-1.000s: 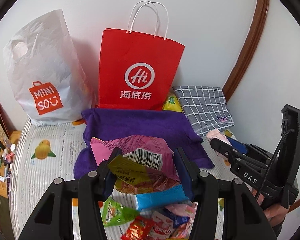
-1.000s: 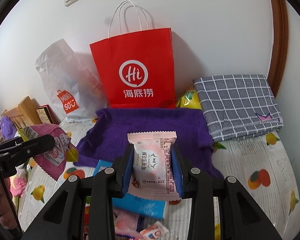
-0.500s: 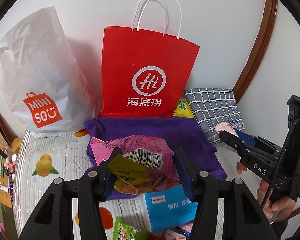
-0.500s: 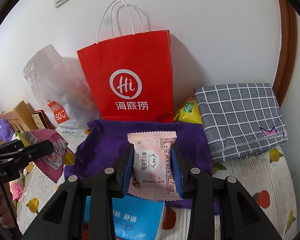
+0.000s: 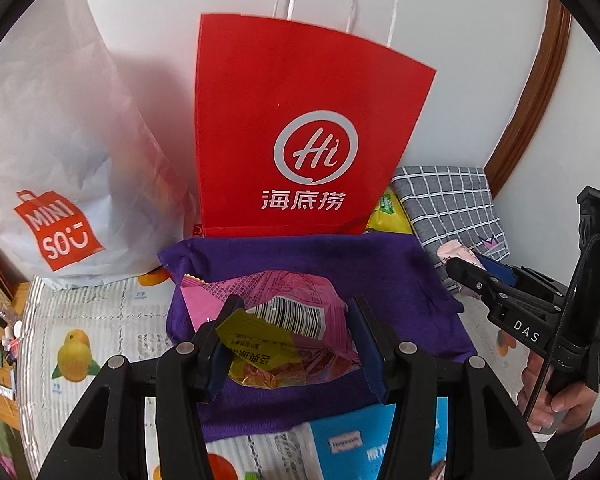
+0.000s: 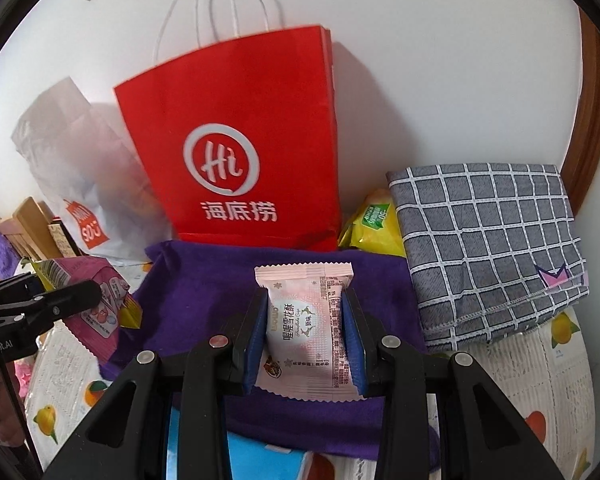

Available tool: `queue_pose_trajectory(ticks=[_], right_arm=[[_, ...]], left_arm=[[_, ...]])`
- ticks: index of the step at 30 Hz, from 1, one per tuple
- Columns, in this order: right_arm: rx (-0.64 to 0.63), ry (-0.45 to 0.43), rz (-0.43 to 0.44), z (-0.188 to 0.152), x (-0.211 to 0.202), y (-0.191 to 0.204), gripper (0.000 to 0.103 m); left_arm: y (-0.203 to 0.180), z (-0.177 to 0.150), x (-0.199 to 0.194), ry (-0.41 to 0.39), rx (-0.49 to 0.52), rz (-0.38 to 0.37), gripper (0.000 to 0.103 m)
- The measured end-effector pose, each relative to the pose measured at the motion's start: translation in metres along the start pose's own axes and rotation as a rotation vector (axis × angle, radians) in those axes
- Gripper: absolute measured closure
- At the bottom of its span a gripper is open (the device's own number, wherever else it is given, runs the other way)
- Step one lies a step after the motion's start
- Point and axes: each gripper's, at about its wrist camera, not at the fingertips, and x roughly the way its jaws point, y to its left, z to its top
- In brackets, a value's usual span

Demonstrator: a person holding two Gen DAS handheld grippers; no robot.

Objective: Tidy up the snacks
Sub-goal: 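Carry both held snacks up and over onto the purple towel, then open the left tool on the towel while the right tool releases its pink packet there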

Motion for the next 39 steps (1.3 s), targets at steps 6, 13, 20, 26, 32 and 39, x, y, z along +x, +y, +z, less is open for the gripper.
queue_pose_trajectory(ticks=[6,13,20,26,32,39], right_arm=[[0.0,0.03,-0.014,0.001,0.023,-0.015,0.067],[0.013,0.084,-0.036,-0.004,0.051,-0.033,0.067],[0.022,0.139,-0.028,-0.014,0.079,-0.04,0.067],[0.014,0.156,-0.036,-0.018,0.091,-0.04,0.067],[0.021,0.179,-0.021,-0.022,0.1,-0.039,0.067],[-0.001,0.192,-0.02,-0.024,0.104,-0.03,0.059]], left_arm=[[-0.001,0.008,0.025,0.017,0.014,-0.004,0.051],[0.006,0.017,0.056,0.05,0.007,-0.006,0.051],[0.01,0.019,0.089,0.083,0.012,0.022,0.051],[0.014,0.011,0.112,0.142,0.009,0.038,0.051],[0.014,0.006,0.116,0.161,0.014,0.03,0.051],[0.017,0.002,0.106,0.162,0.003,0.047,0.026]])
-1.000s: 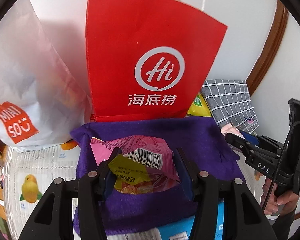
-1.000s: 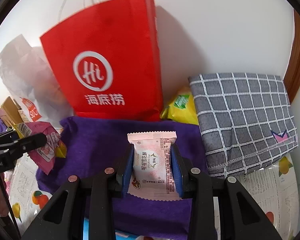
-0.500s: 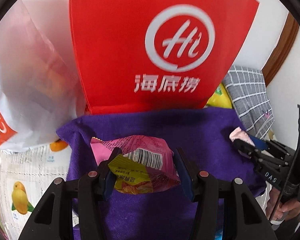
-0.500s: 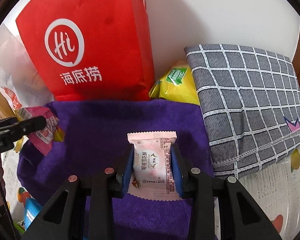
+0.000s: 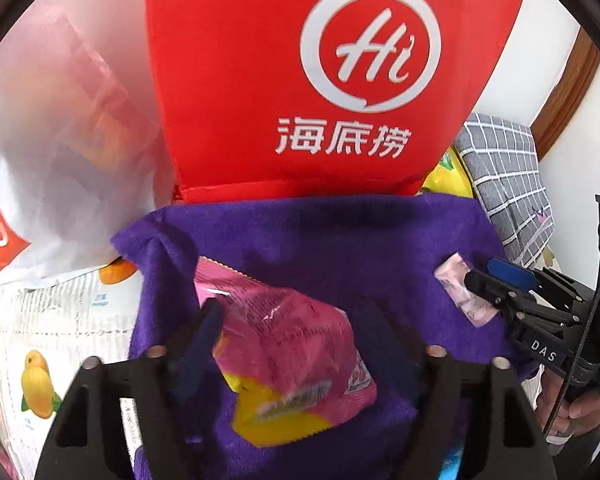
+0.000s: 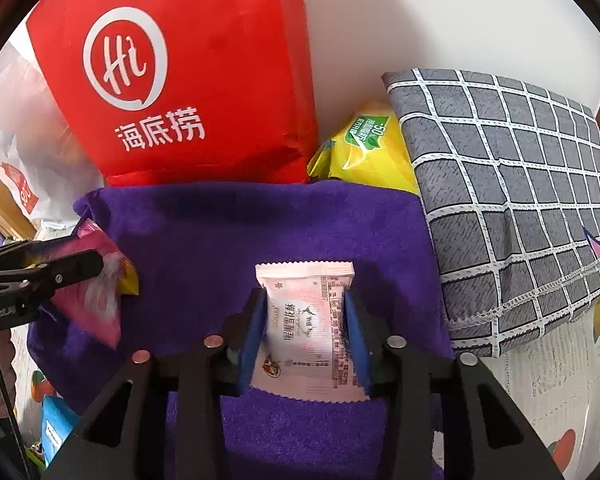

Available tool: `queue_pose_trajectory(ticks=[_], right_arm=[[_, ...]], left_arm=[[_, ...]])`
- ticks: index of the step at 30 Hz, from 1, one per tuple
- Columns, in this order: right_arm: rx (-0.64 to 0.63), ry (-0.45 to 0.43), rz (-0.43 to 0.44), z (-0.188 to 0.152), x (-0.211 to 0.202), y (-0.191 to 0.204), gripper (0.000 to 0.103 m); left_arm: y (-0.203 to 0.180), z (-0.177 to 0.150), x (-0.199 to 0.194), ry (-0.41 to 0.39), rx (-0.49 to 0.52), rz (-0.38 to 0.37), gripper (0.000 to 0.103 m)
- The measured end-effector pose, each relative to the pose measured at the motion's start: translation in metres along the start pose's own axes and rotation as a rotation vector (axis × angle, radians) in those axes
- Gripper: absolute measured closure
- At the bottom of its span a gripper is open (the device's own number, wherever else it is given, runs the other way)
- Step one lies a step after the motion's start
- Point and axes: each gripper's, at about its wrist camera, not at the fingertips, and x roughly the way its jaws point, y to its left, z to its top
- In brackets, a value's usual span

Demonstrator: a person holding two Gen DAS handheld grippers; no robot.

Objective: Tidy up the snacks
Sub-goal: 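Open the left tool on the towel while the right tool releases its pink packet there, then grasp the red-and-pink stick snack packet with the right tool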

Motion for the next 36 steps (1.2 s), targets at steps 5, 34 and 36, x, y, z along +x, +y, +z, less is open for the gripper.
queue_pose_trajectory(ticks=[5,34,36], right_arm=[[-0.013,-0.036,-0.001,0.002,-0.013,0.01,0.042],[-0.022,-0.199,-0.155,-0.095,-0.194,0.076,0.015],[-0.026,-0.192,-0.151,-0.105,-0.199,0.078,0.015]], left_arm=[[0.001,-0.008,-0.012,0.011,-0.01,0.004,0.024],[-0.008,-0.11,-0.19,-0.201,-0.011,0.016,0.024],[-0.011,-0.118,-0.195,-0.207,0.0,0.028,0.024]])
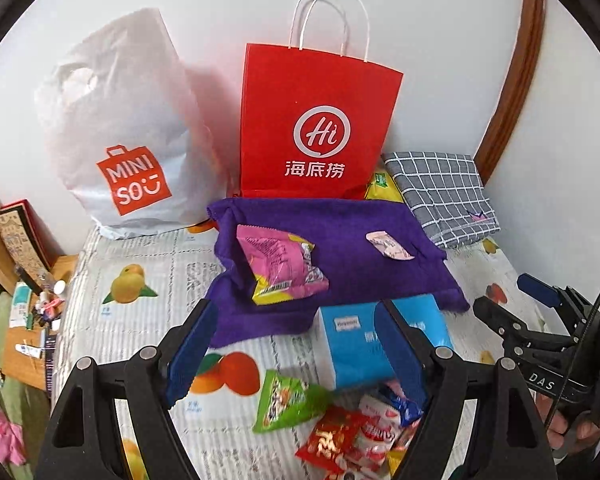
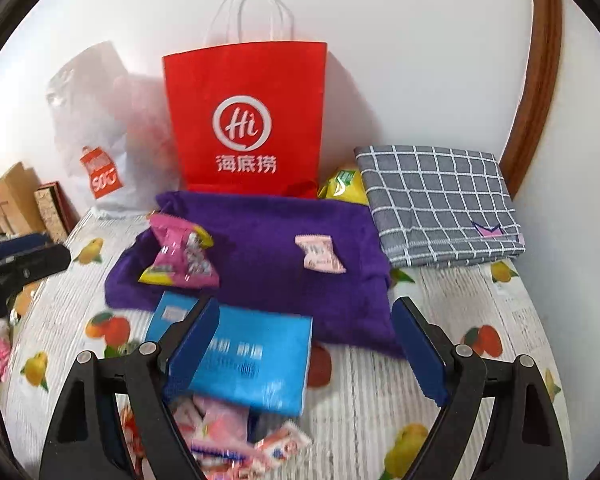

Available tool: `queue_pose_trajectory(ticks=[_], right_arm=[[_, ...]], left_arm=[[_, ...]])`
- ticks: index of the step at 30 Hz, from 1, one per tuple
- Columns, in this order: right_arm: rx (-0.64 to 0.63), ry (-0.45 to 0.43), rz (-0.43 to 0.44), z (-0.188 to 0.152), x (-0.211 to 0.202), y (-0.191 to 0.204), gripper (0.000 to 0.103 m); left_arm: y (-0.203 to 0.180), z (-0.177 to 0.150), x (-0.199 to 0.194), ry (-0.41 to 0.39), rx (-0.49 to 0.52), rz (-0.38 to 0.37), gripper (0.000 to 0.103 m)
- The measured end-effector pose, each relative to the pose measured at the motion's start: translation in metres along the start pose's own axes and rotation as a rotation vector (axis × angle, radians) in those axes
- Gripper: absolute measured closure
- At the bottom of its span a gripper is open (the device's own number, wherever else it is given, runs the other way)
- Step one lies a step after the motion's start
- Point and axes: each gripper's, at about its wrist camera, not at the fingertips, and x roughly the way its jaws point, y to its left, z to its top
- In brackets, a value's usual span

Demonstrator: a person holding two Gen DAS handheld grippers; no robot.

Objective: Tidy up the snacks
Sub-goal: 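Grasp the red-and-pink stick snack packet with the right tool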

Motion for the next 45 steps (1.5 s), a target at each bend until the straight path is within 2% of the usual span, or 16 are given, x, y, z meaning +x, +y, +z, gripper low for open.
queue_pose_trajectory(ticks=[4,11,13,19,22,29,37,39,40,41,44,45], right_arm=[[0.027,0.025,0.057,-0.02,-0.013,-0.003,0.015],[0.038,0.034,0.087,-0.053,-0.027,0.001,0.015],[0.034,0.043,0.094,-0.063,-0.027,0.004,0.02],[0.037,0.088,0.133,-0.087,-0.017,0.006,0.032],[0.058,0.115,0.156,-0.099,-0.012,0.004,0.034],[0.127,0.201,0.206,-0.124,0.006,0.001,0.045],[0.203,0.262,0.232,-0.134,0.037,0.01,0.045],[0.218,0.245,0.222,-0.135,0.04,0.013,0.045],[0.213,0.234,0.208,-0.135,0.04,0.016,0.048],[0.205,0.232,0.195,-0.134,0.042,0.018,0.057],[0.201,0.224,0.186,-0.133,0.044,0.018,0.074],[0.209,0.224,0.189,-0.132,0.045,0.016,0.074]], left_arm=[[-0.002,-0.014,-0.012,0.012,0.005,-0.018,0.024],[0.0,-0.036,-0.025,0.028,-0.014,-0.033,0.024],[0.001,-0.042,-0.027,0.031,-0.021,-0.036,0.024],[0.011,-0.057,-0.03,0.034,-0.052,-0.036,0.024],[0.013,-0.063,-0.03,0.036,-0.061,-0.036,0.025],[0.015,-0.076,-0.028,0.042,-0.074,-0.052,0.025],[0.021,-0.091,-0.026,0.058,-0.082,-0.058,0.025],[0.023,-0.093,-0.026,0.059,-0.085,-0.063,0.025],[0.024,-0.094,-0.026,0.059,-0.087,-0.064,0.025],[0.024,-0.095,-0.027,0.059,-0.088,-0.063,0.025],[0.028,-0.097,-0.028,0.055,-0.095,-0.066,0.025],[0.029,-0.097,-0.028,0.055,-0.097,-0.067,0.025]])
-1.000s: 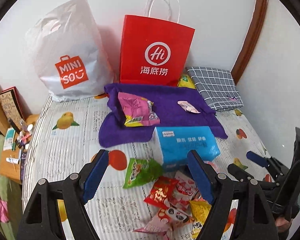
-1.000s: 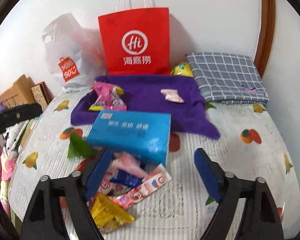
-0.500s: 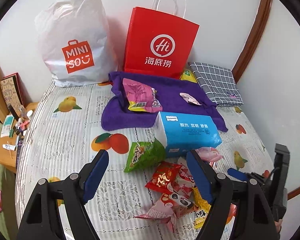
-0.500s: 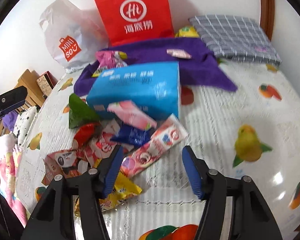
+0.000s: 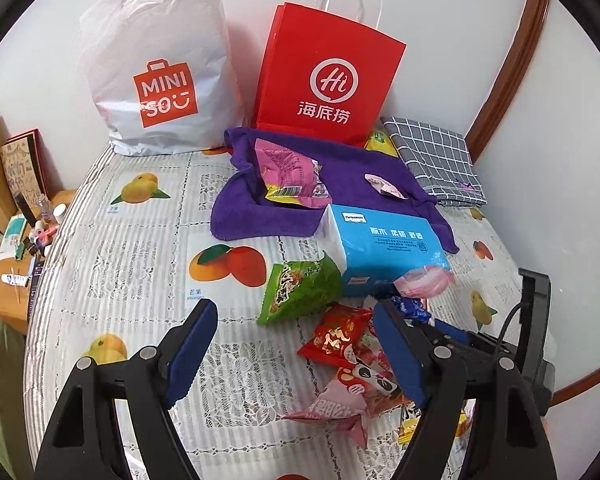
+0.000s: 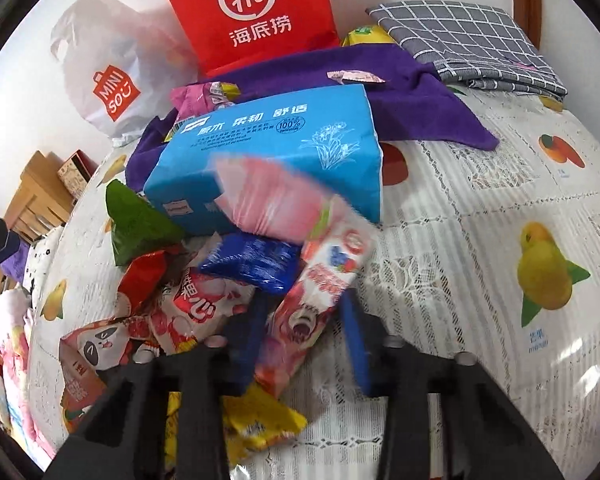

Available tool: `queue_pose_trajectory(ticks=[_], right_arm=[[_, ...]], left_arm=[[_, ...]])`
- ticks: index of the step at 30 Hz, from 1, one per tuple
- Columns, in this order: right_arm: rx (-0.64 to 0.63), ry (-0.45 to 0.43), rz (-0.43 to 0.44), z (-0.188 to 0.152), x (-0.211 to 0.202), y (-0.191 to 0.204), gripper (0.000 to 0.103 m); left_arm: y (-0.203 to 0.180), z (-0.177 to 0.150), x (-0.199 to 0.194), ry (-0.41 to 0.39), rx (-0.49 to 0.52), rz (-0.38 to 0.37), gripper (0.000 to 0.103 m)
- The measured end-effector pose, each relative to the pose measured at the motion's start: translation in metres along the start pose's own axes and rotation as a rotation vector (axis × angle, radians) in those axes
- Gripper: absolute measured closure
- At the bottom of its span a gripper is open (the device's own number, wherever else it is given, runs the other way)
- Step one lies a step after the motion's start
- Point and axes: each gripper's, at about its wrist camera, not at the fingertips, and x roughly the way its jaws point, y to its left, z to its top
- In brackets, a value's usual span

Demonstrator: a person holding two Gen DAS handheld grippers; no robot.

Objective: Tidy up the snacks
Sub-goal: 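Grasp the red-and-pink stick snack packet with the right tool, then grasp the pink printed snack bag with the left tool while the right tool holds its packet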

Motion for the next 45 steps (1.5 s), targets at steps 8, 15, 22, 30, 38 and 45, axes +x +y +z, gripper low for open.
queue_pose_trajectory(ticks=[8,15,22,30,38,45], right_arm=[[0.037,-0.066,-0.035,0.011,-0.033,-0.029,0.079],[-0.014,-0.036,-0.117,0.014,-0.049,-0.065,0.079],[-0.104,0.024,-0.11,0.009,-0.02,-0.062,0.066],[-0.115,-0.062,-0.153,-0.01,-0.019,-0.063,0.077],[-0.108,-0.098,-0.18,-0.005,-0.017,-0.075,0.078],[-0.089,-0.1,-0.149,-0.003,-0.017,-0.079,0.077]], left_arm=[[0.003,0.001,0.0,-0.009,-0.011,-0.019,0.025],[0.002,-0.001,0.005,-0.004,-0.026,-0.033,0.025],[0.001,-0.003,0.009,0.005,-0.029,-0.021,0.025],[-0.002,-0.008,0.011,0.022,-0.028,-0.03,0.025],[-0.021,-0.022,0.025,0.061,0.017,-0.056,0.024],[-0.037,-0.044,0.047,0.126,0.077,-0.059,0.024]])
